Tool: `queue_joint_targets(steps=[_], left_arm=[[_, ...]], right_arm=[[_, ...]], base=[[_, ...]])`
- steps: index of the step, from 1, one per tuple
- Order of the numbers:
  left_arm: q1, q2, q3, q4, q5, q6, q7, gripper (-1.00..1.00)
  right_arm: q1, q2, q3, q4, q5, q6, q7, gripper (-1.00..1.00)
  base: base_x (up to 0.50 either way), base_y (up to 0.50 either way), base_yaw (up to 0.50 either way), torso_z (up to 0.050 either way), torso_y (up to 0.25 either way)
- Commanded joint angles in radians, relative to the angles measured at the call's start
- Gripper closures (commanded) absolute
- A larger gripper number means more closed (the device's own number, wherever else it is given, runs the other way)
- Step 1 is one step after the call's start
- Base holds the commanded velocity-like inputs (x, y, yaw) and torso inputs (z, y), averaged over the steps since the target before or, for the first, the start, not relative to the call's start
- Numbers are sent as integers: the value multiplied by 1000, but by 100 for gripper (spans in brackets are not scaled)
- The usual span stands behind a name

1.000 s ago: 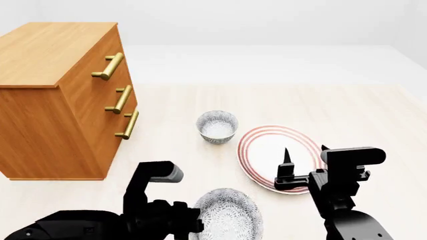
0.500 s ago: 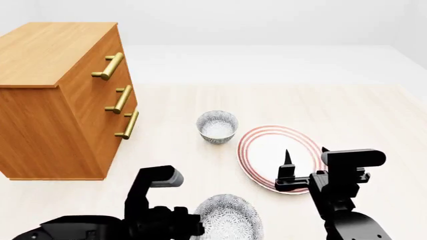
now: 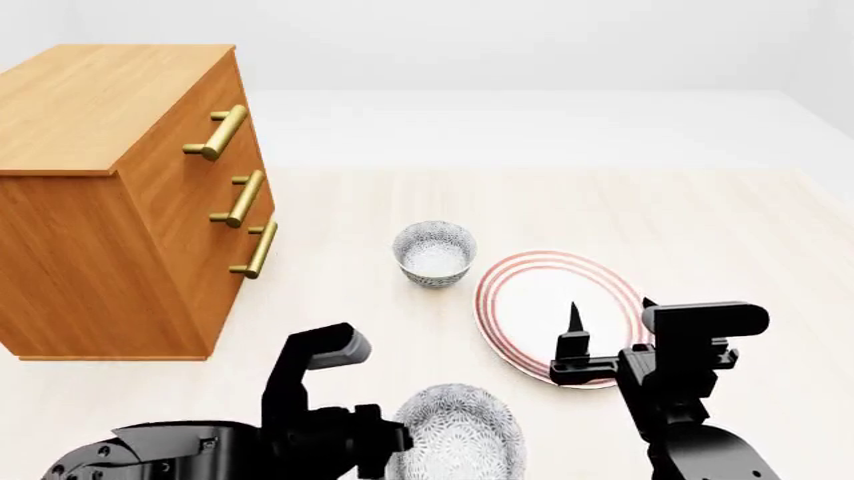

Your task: Stack the bowl in the middle on the bowl at the back.

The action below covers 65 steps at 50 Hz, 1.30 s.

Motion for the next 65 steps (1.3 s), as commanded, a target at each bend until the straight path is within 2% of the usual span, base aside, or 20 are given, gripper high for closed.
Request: queue_joint_targets(steps=[1, 24, 35, 36, 47, 65], left_arm=[[-21, 8, 28, -62, 50, 33, 62, 100], [-9, 9, 75, -103, 66, 46, 91, 100], [-1, -3, 70, -61, 32, 49, 90, 100], [1, -5, 69, -53, 27, 49, 89, -100], [16, -24, 51, 36, -52, 48, 54, -100], [6, -95, -25, 235, -322, 111, -95, -100]], right_arm=[[-1, 1, -1, 10, 3, -8, 0, -100], [-4, 3, -2, 21, 10, -19, 4, -100], [-6, 5, -2, 26, 13, -22, 5, -100], [-6, 5, -2, 26, 14, -22, 6, -100], [-2, 5, -7, 35, 15, -24, 8, -100], [0, 10, -11, 36, 19, -21, 11, -100]], base=[[0, 0, 0, 0, 0], [0, 0, 0, 0, 0], [0, 0, 0, 0, 0], [0, 0, 0, 0, 0], [0, 0, 0, 0, 0], [0, 0, 0, 0, 0]])
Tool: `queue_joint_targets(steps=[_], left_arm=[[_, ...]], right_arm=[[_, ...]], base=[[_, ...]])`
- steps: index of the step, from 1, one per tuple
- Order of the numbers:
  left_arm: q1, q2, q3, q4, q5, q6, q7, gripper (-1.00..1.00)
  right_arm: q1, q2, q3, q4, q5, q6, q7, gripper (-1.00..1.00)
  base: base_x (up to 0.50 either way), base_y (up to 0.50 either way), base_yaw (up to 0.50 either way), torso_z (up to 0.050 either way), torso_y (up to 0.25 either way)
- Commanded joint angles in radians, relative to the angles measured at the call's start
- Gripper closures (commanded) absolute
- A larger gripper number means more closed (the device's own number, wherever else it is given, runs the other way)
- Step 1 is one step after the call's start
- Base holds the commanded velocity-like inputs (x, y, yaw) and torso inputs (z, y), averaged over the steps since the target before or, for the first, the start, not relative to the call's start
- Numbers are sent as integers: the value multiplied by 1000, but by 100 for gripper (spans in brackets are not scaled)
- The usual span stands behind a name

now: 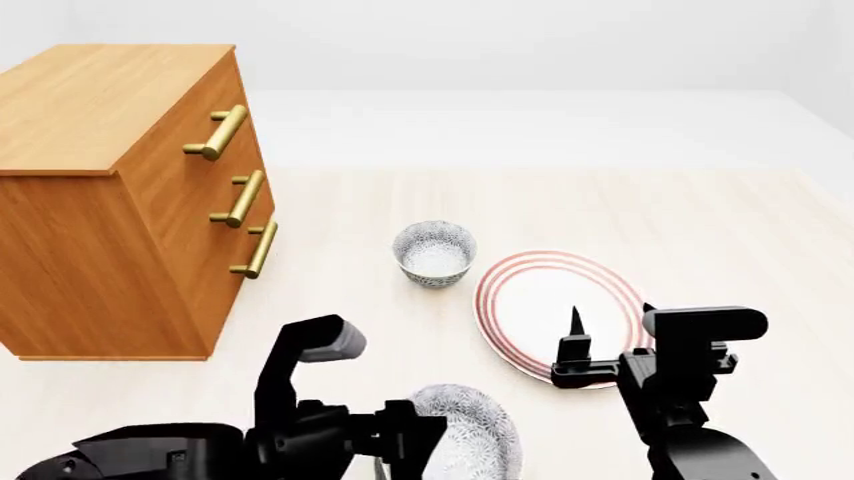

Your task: Stack the bowl in the middle on the bowl at the back.

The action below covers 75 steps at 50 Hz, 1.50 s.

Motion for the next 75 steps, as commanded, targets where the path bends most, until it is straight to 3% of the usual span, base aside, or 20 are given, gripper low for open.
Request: queue_joint_targets(steps=[1, 22, 32, 40, 49, 54, 68, 75], left_arm=[[-12, -44, -49, 118, -159, 47, -78, -100], [-29, -94, -166, 238, -211, 120, -82, -100], [-28, -55, -274, 313, 44, 118, 94, -100], [24, -27, -353, 450, 442, 236, 303, -100], [64, -10, -379, 490, 665, 373, 376, -100], [91, -2, -428, 512, 652, 424, 408, -100], [240, 70, -519, 629, 854, 668, 548, -100], [311, 104, -569, 656, 844, 761, 628, -100]], right_arm=[[3, 2, -5, 3, 2, 1, 2, -100], [12, 1, -18, 12, 2, 0, 6, -100], [-9, 15, -3, -89, 22, 35, 29, -100], [-25, 37, 28, -268, 46, 112, 83, -100], [-52, 57, 54, -467, 65, 171, 136, -100], [-65, 65, 60, -548, 68, 186, 157, -100], [-112, 86, 96, -754, 73, 208, 216, -100], [-169, 128, 106, -835, 66, 133, 264, -100]], base=[[0, 0, 0, 0, 0], [0, 0, 0, 0, 0], [0, 0, 0, 0, 0], [0, 0, 0, 0, 0], [0, 0, 0, 0, 0], [0, 0, 0, 0, 0], [0, 0, 0, 0, 0], [0, 0, 0, 0, 0]])
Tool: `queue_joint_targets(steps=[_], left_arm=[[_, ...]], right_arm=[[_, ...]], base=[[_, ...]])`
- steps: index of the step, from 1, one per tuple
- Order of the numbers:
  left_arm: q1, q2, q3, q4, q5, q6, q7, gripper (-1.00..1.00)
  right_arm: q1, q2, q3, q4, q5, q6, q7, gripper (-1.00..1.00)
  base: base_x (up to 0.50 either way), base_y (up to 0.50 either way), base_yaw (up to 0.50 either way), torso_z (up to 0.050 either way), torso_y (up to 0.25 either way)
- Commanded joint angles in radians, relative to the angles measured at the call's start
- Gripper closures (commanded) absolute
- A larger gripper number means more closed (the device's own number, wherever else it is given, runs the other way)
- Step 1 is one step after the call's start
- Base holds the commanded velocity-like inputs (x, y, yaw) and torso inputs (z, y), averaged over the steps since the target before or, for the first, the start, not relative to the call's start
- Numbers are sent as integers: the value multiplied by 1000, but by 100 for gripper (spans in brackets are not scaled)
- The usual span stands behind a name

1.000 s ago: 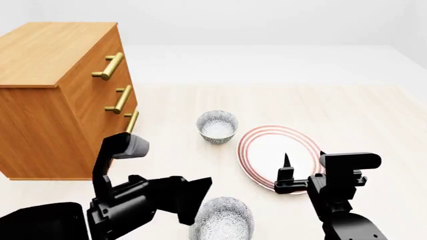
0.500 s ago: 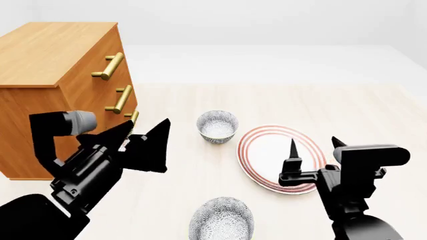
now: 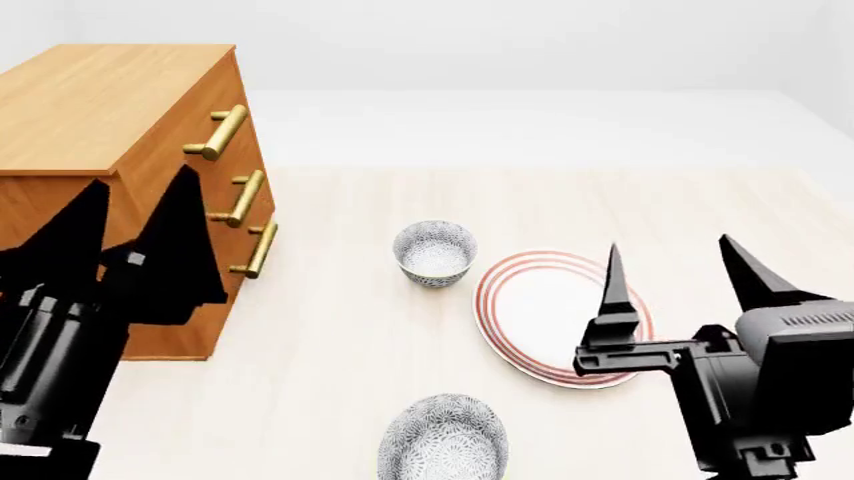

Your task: Stack the bowl in the middle on the bowl at the back.

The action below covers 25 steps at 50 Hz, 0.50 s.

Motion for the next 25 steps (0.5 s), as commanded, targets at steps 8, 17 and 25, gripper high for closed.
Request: queue_joint_targets(steps=[8, 17, 25], left_arm=[[161, 89, -103, 77, 44, 241, 207, -100], [190, 97, -113, 84, 26, 271, 232, -100], [227, 109, -132, 90, -7, 302, 253, -100]], right_arm=[[-87, 465, -255, -140, 97, -410, 511, -100], [134, 733, -697, -140, 7, -599, 805, -100], [315, 791, -966, -140, -79, -644, 918, -100]], base=[[0, 0, 0, 0, 0], [0, 0, 0, 0, 0], [34, 0, 0, 0, 0]])
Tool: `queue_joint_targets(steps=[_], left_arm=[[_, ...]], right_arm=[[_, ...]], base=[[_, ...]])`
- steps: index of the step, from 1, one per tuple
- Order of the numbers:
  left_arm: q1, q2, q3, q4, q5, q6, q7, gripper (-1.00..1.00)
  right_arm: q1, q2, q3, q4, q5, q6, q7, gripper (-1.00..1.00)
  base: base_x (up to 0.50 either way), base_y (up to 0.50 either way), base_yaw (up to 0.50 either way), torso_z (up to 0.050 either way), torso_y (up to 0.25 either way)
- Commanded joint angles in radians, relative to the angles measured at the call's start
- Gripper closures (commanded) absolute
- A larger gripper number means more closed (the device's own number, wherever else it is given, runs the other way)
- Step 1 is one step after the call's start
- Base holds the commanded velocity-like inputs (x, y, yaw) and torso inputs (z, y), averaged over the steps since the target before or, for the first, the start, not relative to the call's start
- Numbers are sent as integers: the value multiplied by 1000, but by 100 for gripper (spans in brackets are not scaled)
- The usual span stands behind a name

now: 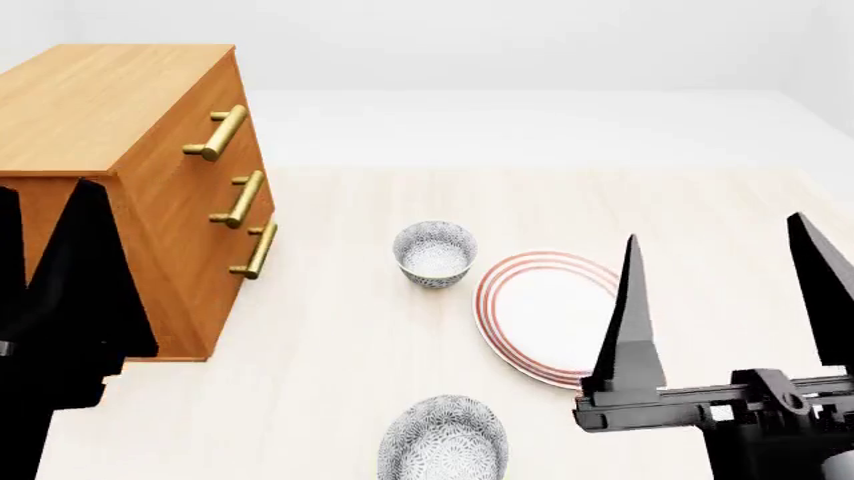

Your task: Stack the bowl in the middle on the bowl at the back.

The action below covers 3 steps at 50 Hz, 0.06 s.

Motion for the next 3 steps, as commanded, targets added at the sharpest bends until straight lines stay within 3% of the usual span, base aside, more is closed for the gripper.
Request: queue_joint_targets(steps=[1, 3], left_arm=[[52, 24, -25, 10, -25, 58, 46, -100], [62, 28, -30, 18, -29, 67, 51, -100]], right_arm=[[222, 184, -404, -11, -95, -127, 255, -100], [270, 208, -475, -11, -123, -141, 298, -100]], base=[[47, 0, 0, 0, 0], [49, 0, 0, 0, 0]])
